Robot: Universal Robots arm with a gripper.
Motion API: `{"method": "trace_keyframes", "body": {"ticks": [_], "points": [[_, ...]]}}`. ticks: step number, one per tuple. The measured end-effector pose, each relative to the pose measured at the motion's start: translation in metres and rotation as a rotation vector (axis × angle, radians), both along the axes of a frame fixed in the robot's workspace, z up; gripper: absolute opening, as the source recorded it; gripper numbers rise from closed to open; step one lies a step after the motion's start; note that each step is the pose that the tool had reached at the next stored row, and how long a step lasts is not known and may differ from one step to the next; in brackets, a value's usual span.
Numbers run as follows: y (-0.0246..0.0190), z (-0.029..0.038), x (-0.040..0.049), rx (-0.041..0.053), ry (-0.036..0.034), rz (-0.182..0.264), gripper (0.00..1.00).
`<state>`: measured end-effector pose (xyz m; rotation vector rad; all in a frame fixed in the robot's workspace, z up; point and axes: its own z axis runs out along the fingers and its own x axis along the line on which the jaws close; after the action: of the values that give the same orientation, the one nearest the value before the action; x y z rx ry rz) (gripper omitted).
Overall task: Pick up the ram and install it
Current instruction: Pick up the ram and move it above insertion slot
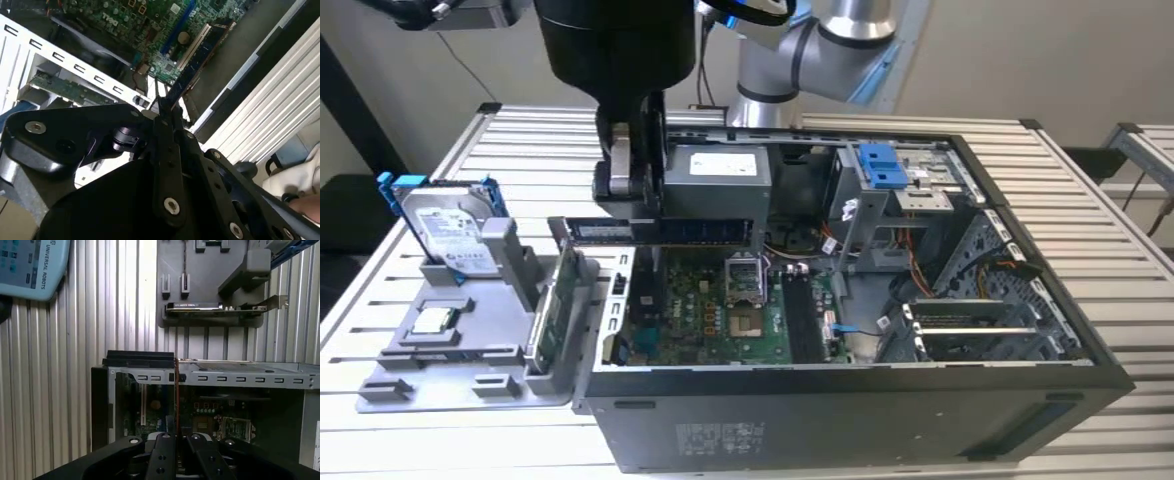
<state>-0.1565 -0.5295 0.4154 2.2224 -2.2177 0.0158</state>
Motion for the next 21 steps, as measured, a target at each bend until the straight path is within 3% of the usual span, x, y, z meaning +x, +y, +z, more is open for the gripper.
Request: {"method": "trace_keyframes", "body": {"ticks": [21], "points": [[0.0063, 0.0, 0.0385, 0.0008, 0.0, 0.003, 0.14]]}}
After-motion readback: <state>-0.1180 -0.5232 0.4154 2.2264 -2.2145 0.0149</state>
